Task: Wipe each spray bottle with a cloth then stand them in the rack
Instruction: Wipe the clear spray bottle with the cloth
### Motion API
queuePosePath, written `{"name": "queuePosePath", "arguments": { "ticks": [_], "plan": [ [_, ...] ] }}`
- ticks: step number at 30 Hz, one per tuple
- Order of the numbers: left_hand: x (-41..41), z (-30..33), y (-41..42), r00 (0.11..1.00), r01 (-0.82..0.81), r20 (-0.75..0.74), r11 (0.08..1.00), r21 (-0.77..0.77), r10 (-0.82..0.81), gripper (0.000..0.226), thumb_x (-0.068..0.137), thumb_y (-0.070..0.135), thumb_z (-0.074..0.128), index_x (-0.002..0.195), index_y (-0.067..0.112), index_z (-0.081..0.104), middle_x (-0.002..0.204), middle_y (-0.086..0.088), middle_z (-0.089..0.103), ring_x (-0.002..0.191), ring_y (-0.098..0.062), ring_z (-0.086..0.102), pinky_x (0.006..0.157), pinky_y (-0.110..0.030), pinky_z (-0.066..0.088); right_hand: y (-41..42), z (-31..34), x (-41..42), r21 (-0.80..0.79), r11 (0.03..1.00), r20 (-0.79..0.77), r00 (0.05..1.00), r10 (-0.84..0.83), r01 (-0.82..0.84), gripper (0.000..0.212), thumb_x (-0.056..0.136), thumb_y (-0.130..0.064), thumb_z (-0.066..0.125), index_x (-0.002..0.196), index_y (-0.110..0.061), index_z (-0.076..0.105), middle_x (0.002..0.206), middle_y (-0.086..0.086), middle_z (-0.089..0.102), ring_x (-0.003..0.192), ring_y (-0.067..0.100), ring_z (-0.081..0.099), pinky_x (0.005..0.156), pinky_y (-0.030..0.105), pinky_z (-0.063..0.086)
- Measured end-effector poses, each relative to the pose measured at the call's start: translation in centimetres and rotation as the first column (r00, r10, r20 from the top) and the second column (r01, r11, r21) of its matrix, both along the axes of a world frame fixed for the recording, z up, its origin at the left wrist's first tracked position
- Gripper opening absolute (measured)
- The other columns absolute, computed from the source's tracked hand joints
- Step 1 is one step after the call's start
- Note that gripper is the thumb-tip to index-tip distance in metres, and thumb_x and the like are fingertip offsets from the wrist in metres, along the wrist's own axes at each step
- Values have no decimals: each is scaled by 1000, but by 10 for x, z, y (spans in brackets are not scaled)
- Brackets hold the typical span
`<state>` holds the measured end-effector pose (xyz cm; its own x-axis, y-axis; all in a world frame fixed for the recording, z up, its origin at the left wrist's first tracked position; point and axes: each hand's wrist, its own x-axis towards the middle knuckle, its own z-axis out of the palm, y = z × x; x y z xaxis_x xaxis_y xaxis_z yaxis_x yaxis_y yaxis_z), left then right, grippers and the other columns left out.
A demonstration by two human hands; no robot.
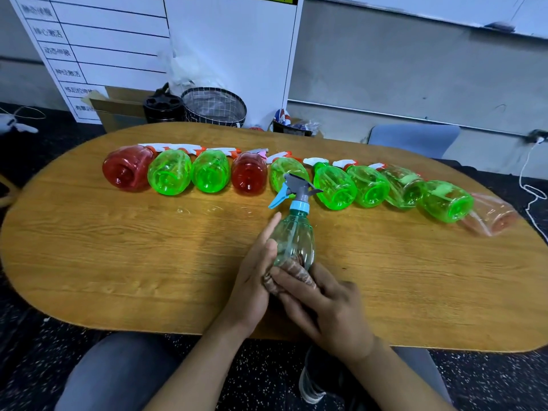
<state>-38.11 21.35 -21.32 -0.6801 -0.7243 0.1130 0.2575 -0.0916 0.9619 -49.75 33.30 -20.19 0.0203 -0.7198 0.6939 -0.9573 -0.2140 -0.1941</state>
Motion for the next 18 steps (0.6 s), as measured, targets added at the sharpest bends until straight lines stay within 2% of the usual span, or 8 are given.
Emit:
{"name": "queuePosePath", "arguments": {
  "ticks": [2, 5, 7, 9, 11, 14, 16, 18],
  "plan": [
    [-1, 1, 2, 1000, -7, 18, 1000, -19, 7, 51, 110, 34, 37, 161, 29, 40, 155, 7, 59, 146, -15, 53, 116, -30, 45, -5, 4, -9, 4, 1000, 14, 1000, -28, 27, 33, 106, -37, 62, 138, -34, 68, 97, 2, 61, 71, 14, 61, 54, 32, 56],
    [-1, -1, 4, 997, -27, 63, 997, -67, 32, 51, 110, 35, 38, 162, 32, 40, 164, 10, 49, 152, -8, 43, 125, -37, 39, -27, 22, -24, 86, 982, 293, 938, -187, 169, 38, 108, -50, 48, 139, -35, 65, 92, -1, 57, 69, 16, 61, 57, 40, 55],
    [0, -2, 4, 998, -31, 56, 997, -72, 35, 54, 111, 34, 38, 164, 27, 38, 165, 11, 46, 153, -9, 43, 124, -40, 41, -43, 29, -30, 129, 962, 386, 881, -273, 241, 44, 107, -56, 43, 135, -35, 69, 88, -2, 58, 72, 15, 60, 62, 43, 53],
    [1, -3, 4, 999, -38, 26, 999, -35, 38, 54, 110, 35, 38, 163, 29, 39, 162, 13, 50, 150, -10, 47, 119, -39, 46, -47, 29, -24, 102, 967, 400, 881, -254, 232, 42, 107, -52, 46, 135, -33, 70, 85, -3, 55, 72, 13, 58, 62, 40, 51],
    [1, -4, 2, 999, -50, 10, 999, 1, 50, 51, 110, 36, 38, 160, 33, 43, 156, 18, 55, 146, -8, 52, 112, -30, 50, -39, 24, -14, 58, 981, 374, 907, -193, 184, 38, 107, -44, 51, 137, -29, 69, 89, -1, 55, 70, 12, 57, 60, 34, 51],
    [0, -2, 0, 998, -63, 14, 998, 4, 63, 50, 112, 35, 36, 161, 32, 42, 157, 6, 58, 146, -16, 53, 119, -40, 45, -16, 8, -2, 13, 998, 218, 974, -65, 64, 35, 106, -34, 60, 140, -29, 66, 99, 1, 58, 72, 13, 60, 61, 28, 54],
    [-1, -1, -1, 999, -49, 7, 999, 19, 49, 52, 112, 34, 35, 162, 25, 39, 155, 4, 60, 145, -17, 55, 117, -34, 46, -5, -2, -1, 2, 1000, 97, 995, -20, 20, 36, 104, -33, 64, 140, -30, 66, 100, 1, 60, 72, 13, 61, 58, 29, 57],
    [-1, 0, -1, 999, -32, 0, 999, 16, 32, 53, 111, 34, 35, 162, 23, 39, 155, 6, 60, 145, -15, 54, 118, -32, 45, -3, -3, -3, 10, 1000, 51, 999, -15, 15, 37, 105, -35, 63, 142, -32, 64, 97, 1, 61, 69, 16, 63, 53, 35, 56]
  ]
}}
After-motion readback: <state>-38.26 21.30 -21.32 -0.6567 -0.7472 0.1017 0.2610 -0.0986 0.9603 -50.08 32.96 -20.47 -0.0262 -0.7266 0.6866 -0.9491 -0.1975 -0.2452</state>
